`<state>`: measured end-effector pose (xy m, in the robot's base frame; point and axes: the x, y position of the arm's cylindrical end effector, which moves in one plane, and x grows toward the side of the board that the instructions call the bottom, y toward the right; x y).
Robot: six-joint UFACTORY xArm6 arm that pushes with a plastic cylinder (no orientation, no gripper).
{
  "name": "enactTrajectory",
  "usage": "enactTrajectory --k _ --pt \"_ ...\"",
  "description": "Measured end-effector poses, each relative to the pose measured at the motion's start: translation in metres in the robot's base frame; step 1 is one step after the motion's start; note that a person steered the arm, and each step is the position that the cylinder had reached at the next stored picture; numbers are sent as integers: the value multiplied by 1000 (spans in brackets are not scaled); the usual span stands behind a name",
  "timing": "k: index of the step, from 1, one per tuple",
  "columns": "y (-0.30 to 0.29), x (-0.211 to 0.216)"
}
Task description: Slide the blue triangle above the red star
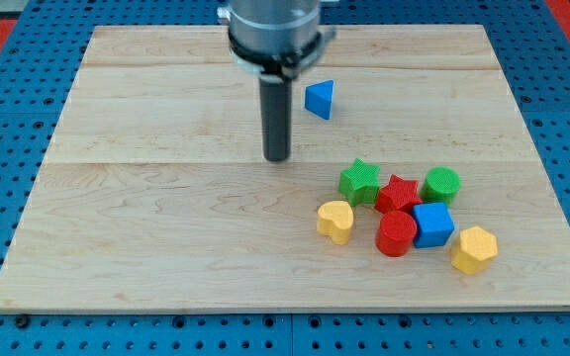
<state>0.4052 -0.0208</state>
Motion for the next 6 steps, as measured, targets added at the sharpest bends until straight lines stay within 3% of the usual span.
enactTrajectory --k 1,2,3,4,5,6 --pt "13 -62" --pt "-47 -88" --pt "76 -89" --pt "161 5" --pt "163 -7" --pt "116 -84"
